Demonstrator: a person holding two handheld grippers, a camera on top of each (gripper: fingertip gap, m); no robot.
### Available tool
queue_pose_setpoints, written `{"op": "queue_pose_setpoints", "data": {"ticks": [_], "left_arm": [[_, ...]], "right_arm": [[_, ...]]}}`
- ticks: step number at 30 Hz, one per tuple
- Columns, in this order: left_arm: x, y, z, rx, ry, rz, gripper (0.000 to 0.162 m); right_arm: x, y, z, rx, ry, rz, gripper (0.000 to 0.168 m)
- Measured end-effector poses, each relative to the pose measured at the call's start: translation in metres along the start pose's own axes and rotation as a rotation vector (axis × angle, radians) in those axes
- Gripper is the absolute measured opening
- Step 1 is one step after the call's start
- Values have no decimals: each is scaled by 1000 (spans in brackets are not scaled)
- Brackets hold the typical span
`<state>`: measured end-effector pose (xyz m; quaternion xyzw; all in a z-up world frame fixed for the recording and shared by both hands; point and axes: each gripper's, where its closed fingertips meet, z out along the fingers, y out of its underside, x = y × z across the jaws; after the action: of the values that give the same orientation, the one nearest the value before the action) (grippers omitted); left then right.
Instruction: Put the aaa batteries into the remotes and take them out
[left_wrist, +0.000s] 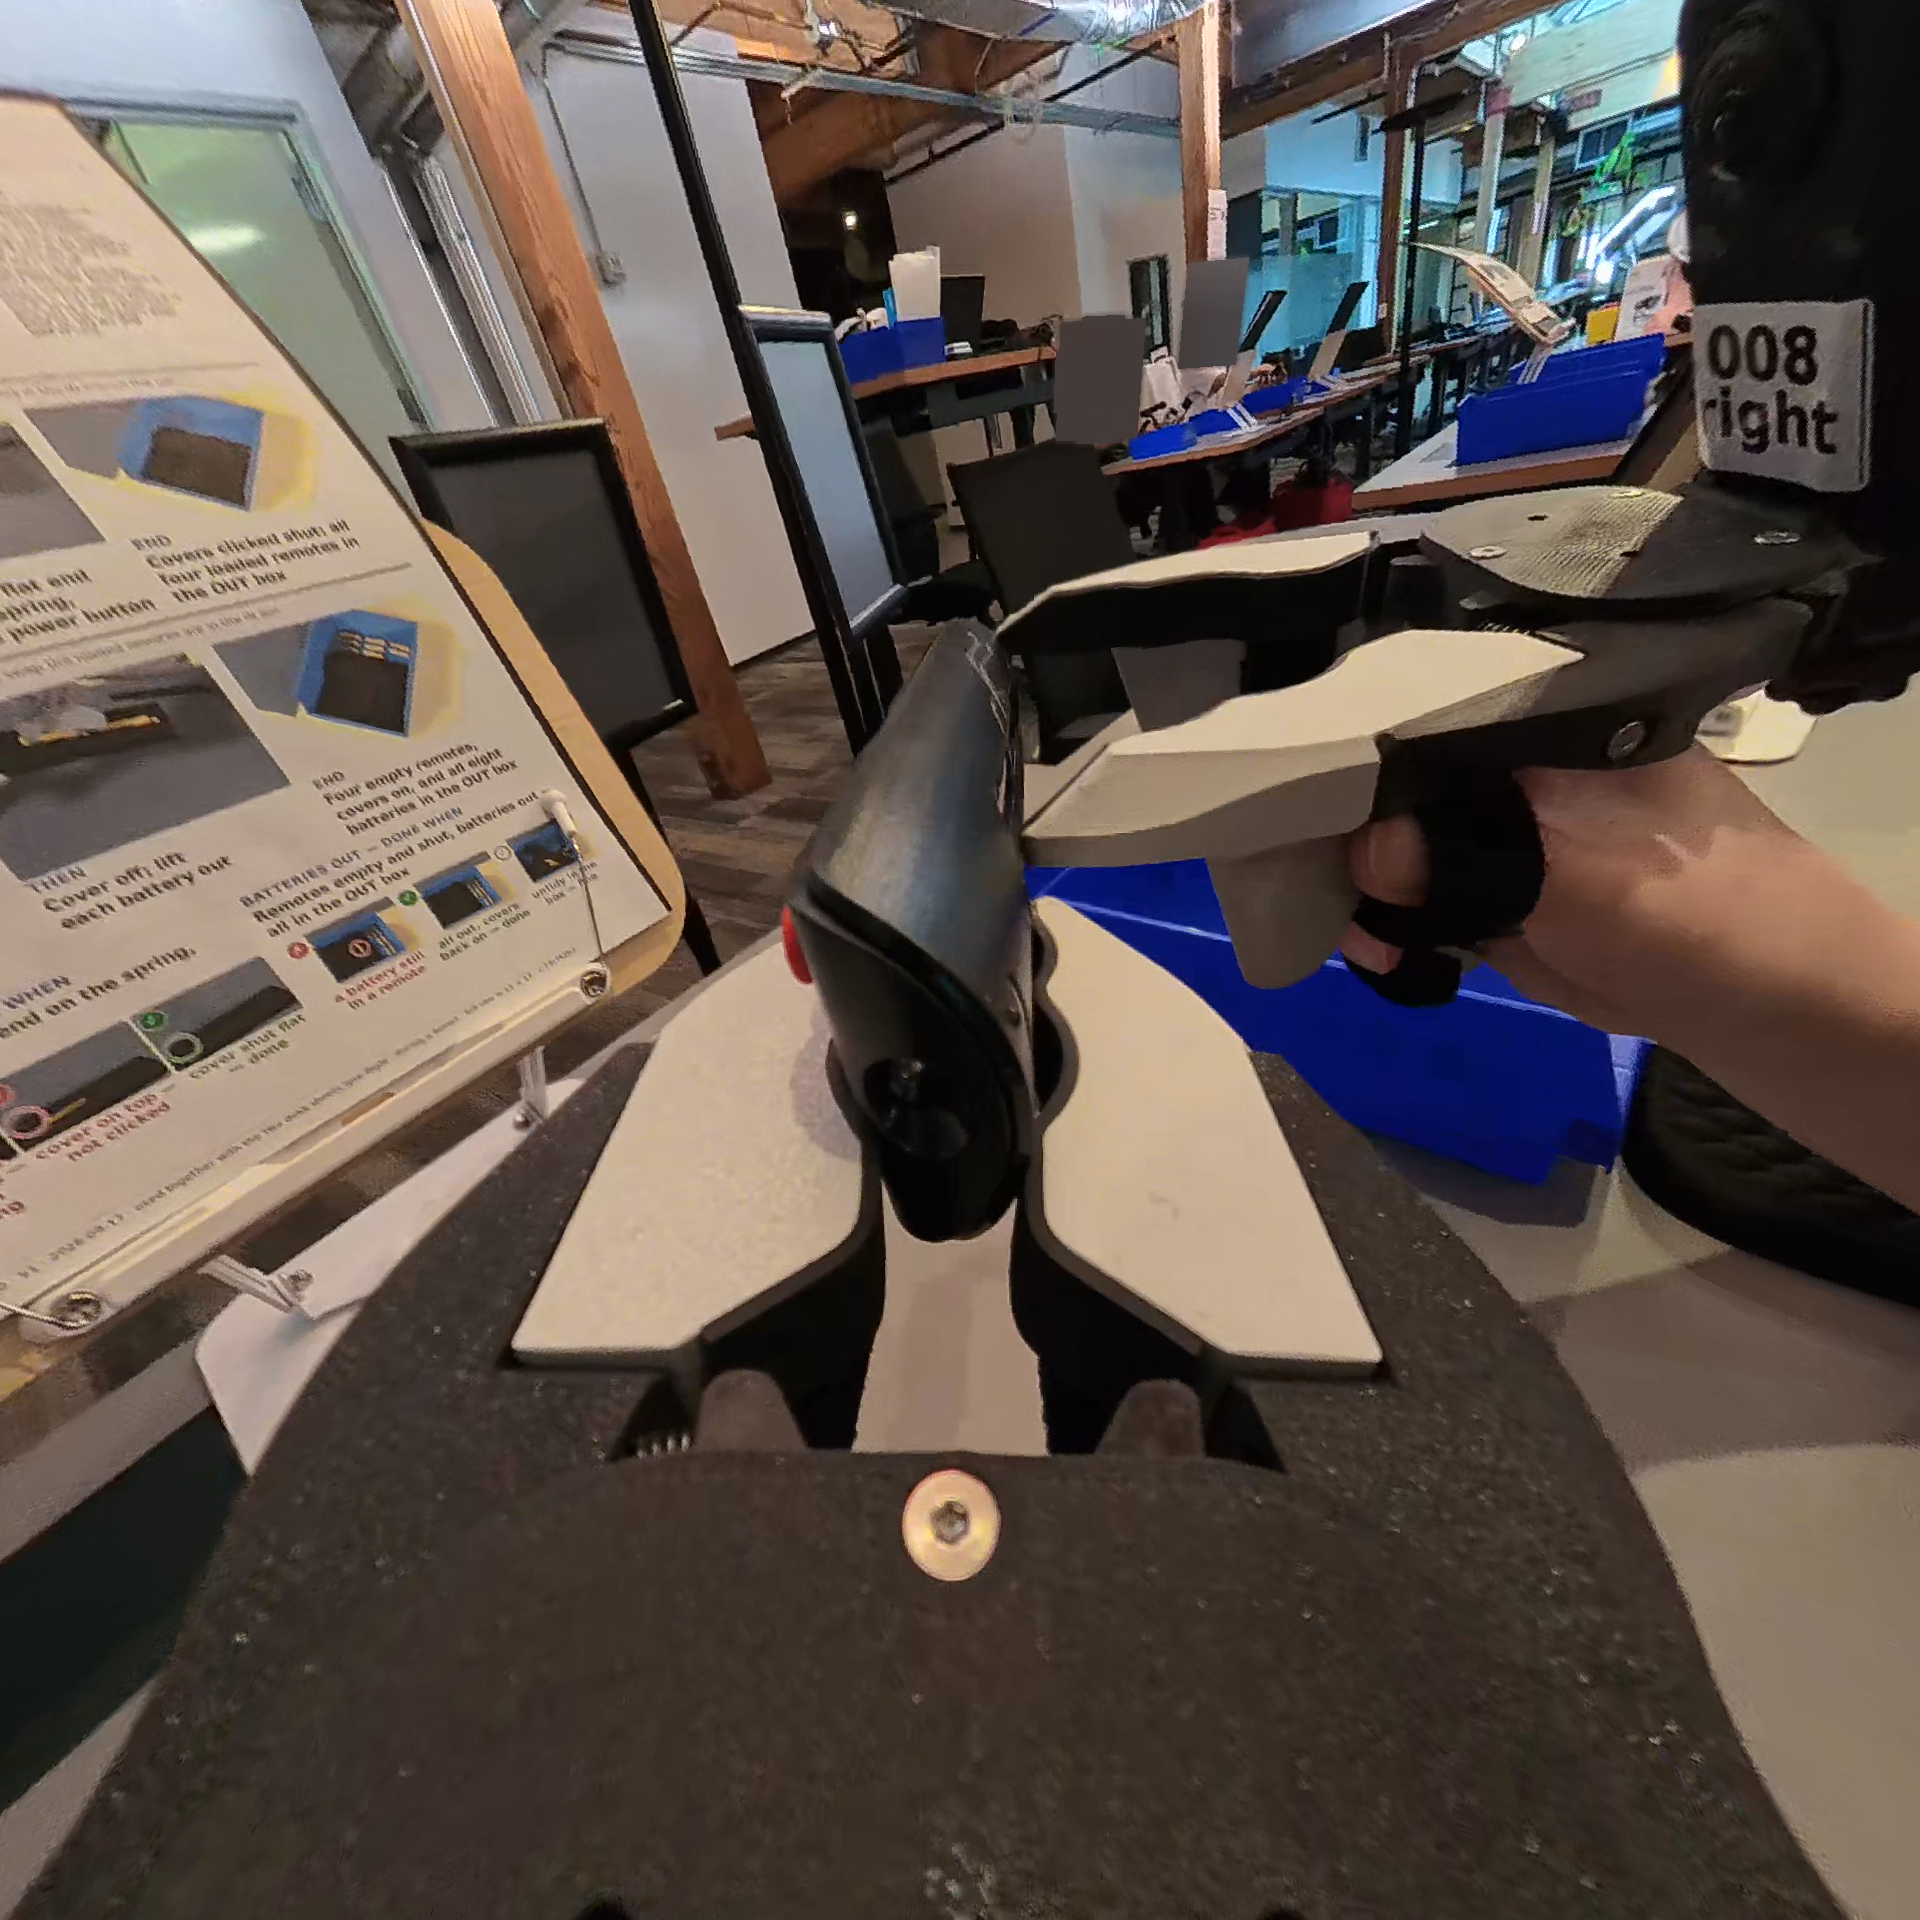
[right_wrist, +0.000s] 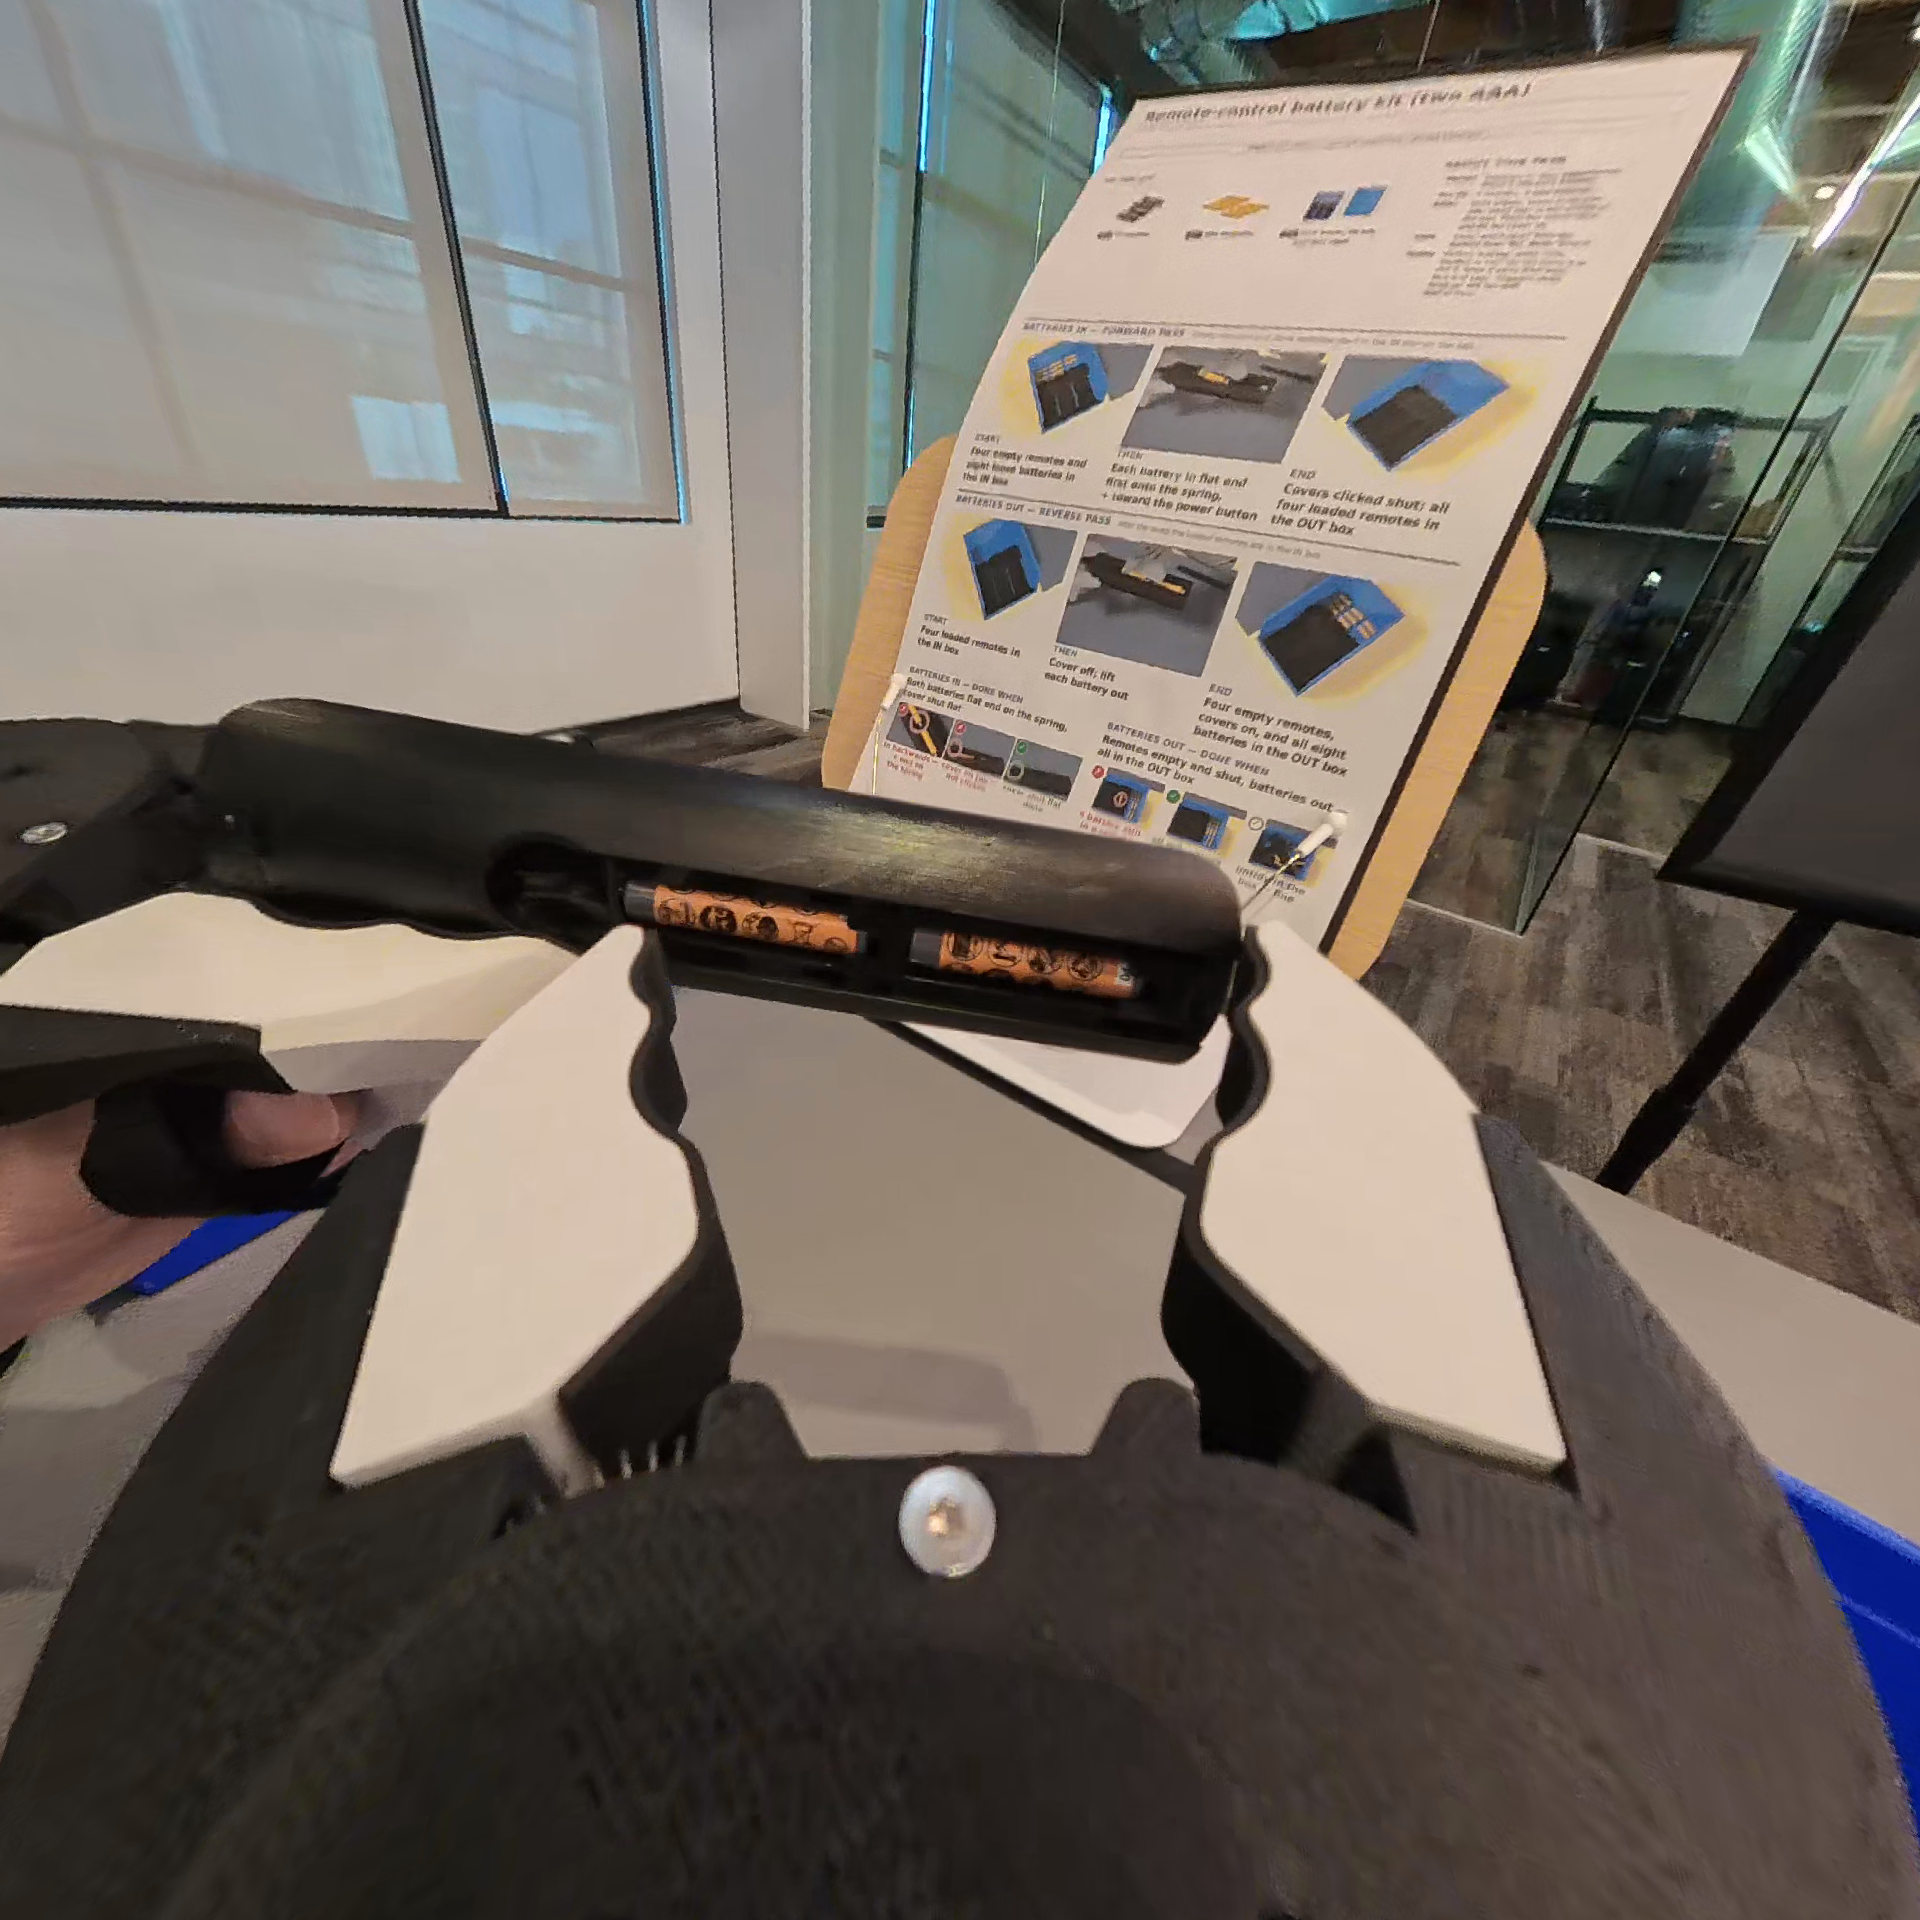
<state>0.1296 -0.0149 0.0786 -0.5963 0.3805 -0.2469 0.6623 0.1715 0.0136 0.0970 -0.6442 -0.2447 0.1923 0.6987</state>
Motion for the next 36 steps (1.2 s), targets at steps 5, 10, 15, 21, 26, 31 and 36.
{"op": "queue_pose_setpoints", "data": {"ticks": [5,10,15,21,26,31,36], "left_arm": [[4,-6,-2,33,-4,30,24],[7,-6,-1,42,-2,34,24],[8,-8,-2,50,-4,41,24],[6,-8,-3,53,0,25,24],[7,-8,-2,51,-4,29,24],[8,-8,-2,51,-14,51,24],[10,-11,-3,66,-21,67,24]], "right_arm": [[-2,-8,-5,31,-5,3,104],[-2,-10,-5,40,8,-4,105],[-3,-12,-6,47,6,-8,105],[-4,-11,-5,41,-4,-10,106],[-4,-11,-5,40,-5,-1,108],[-5,-11,-5,38,-4,1,111],[-6,-14,-7,49,-13,-7,110]]}}
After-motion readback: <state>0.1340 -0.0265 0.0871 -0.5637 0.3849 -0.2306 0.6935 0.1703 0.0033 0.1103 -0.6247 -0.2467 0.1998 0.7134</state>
